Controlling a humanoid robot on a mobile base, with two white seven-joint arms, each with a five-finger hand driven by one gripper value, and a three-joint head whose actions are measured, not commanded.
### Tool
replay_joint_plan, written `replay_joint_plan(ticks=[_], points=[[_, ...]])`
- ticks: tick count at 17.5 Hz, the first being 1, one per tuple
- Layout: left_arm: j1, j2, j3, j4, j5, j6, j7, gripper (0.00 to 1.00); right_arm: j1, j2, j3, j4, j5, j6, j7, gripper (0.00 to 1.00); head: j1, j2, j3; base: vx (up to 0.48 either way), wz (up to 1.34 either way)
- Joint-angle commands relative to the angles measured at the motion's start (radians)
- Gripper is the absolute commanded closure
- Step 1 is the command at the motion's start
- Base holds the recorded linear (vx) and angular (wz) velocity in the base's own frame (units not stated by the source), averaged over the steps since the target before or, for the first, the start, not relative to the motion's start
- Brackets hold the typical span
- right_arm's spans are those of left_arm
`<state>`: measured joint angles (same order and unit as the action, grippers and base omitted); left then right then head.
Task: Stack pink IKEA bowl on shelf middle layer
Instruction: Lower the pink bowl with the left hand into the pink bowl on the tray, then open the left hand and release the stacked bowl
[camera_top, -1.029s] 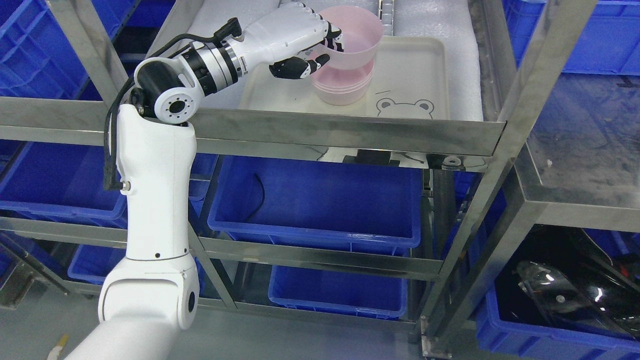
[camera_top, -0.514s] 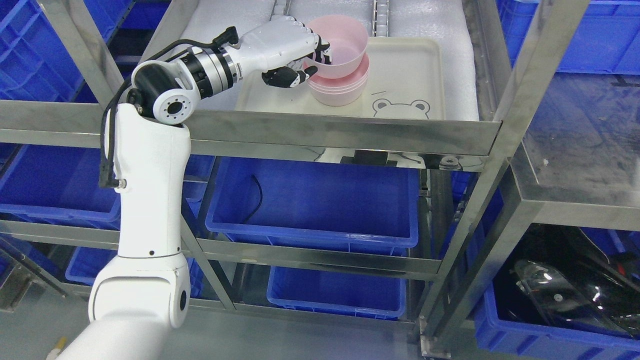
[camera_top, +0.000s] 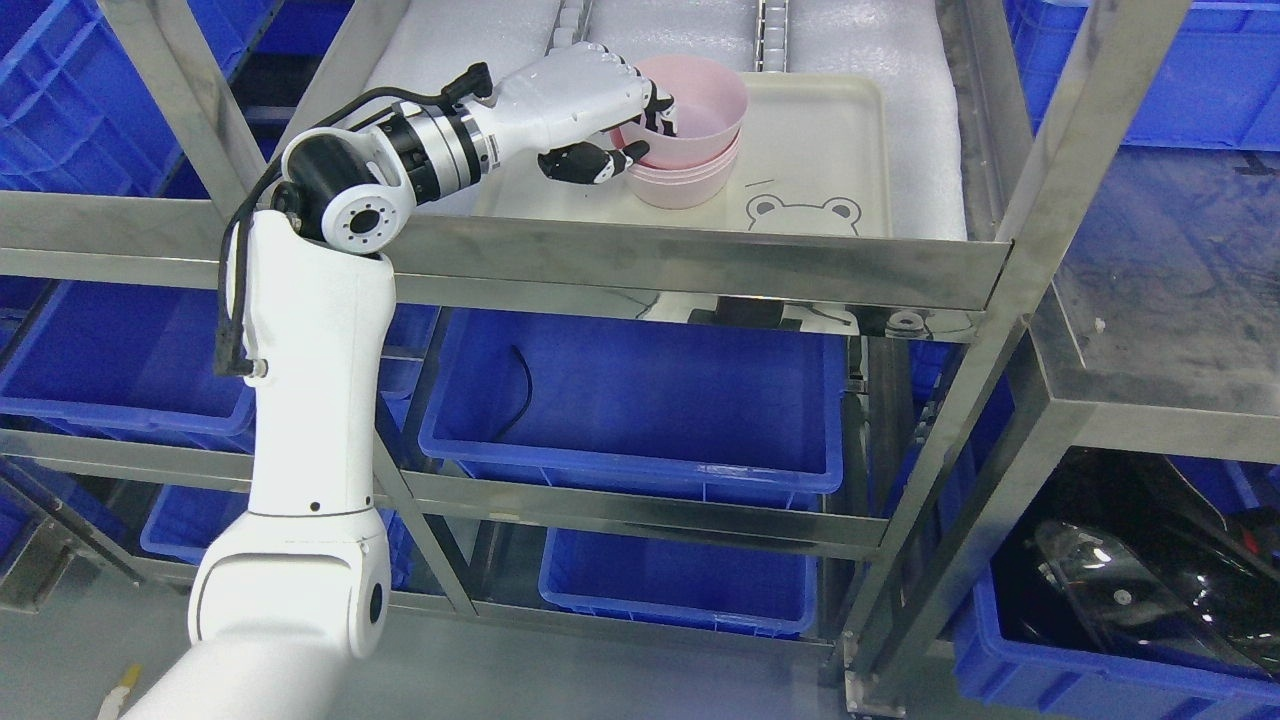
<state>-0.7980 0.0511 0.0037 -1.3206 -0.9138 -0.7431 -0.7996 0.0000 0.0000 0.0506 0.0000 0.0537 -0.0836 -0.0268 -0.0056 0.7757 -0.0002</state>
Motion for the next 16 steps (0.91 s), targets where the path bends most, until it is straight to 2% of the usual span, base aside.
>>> replay_joint_plan(ticks=[1,2,3,5,7,10,13,14,16], points=[[0.002,-0.008,-0.022,0.024,-0.008,0.001,0.000,0.38,0.023,-0.017,0.000,-0.017,0.000,0.001,0.001,0.00,0.0000,0.000,0.000,-0.005,0.02],[0.002,-0.008,-0.016,0.024,-0.007,0.001,0.002,0.26,0.023,-0.017,0.000,-0.017,0.000,0.001,0.001,0.00,0.0000,0.000,0.000,-0.002,0.01],[0.000,-0.013,-0.005,0.024,-0.004,0.002,0.002,0.18,0.023,-0.017,0.000,-0.017,0.000,0.001,0.001,0.00,0.0000,0.000,0.000,-0.002,0.01],[0.002,-0.034,0.062,0.021,0.009,0.004,0.003,0.09,0.023,-0.017,0.000,-0.017,0.000,0.001,0.001,0.00,0.0000,0.000,0.000,0.000,-0.01],[-0.006,-0.034,0.157,0.021,0.123,0.013,0.000,0.08,0.023,-0.017,0.000,-0.017,0.000,0.001,0.001,0.00,0.0000,0.000,0.000,0.000,0.00],[-0.010,-0.034,0.170,0.015,0.457,0.108,-0.001,0.07,0.023,-0.017,0.000,-0.017,0.000,0.001,0.001,0.00,0.0000,0.000,0.000,0.001,0.01],[0.006,-0.034,0.086,-0.014,0.732,0.181,-0.001,0.07,0.023,-0.017,0.000,-0.017,0.000,0.001,0.001,0.00,0.0000,0.000,0.000,0.000,0.00],[0.043,-0.034,-0.012,-0.073,0.838,0.197,-0.001,0.07,0.023,-0.017,0.000,-0.017,0.000,0.001,0.001,0.00,0.0000,0.000,0.000,-0.008,-0.02],[0.135,-0.034,-0.184,-0.110,0.918,0.205,-0.001,0.07,0.023,-0.017,0.000,-0.017,0.000,0.001,0.001,0.00,0.0000,0.000,0.000,-0.020,-0.01]])
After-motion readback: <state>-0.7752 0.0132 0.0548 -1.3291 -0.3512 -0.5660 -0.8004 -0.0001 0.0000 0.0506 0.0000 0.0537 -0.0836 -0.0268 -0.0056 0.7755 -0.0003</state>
